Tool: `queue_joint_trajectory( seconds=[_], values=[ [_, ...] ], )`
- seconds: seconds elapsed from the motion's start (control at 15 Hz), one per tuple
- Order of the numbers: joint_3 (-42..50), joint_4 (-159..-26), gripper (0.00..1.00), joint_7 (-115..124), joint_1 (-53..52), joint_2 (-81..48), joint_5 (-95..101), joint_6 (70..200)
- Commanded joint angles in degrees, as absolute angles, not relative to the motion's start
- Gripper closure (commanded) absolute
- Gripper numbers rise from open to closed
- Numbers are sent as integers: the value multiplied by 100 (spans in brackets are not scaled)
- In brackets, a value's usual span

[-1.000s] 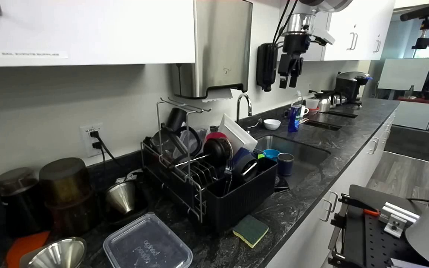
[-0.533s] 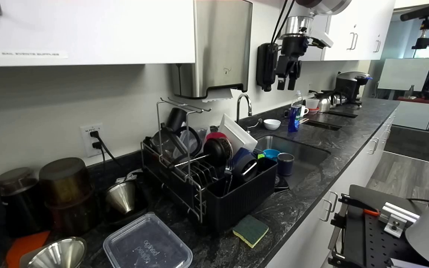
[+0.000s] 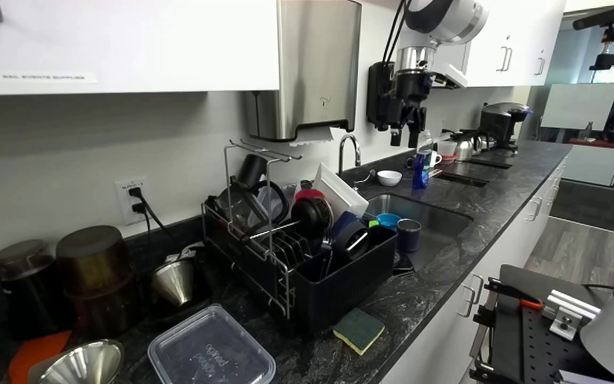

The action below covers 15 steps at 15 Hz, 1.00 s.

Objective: Take the straw out of the sink and put it in the cutlery compartment, pick the lid on the tray, place it on the cup in the sink, lift the cup, drop it in the sink then move the pan in the sink to the left

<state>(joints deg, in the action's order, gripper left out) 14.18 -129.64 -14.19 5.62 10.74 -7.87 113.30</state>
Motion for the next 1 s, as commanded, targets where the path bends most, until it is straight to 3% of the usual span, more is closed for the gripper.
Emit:
queue_joint_trajectory(
  seconds=[0.0, 0.93],
  values=[
    [1428, -12747, 0, -1462, 732, 680, -1040, 11069],
    [1307, -12002, 0, -1431, 1031, -855, -1823, 10877]
  ],
)
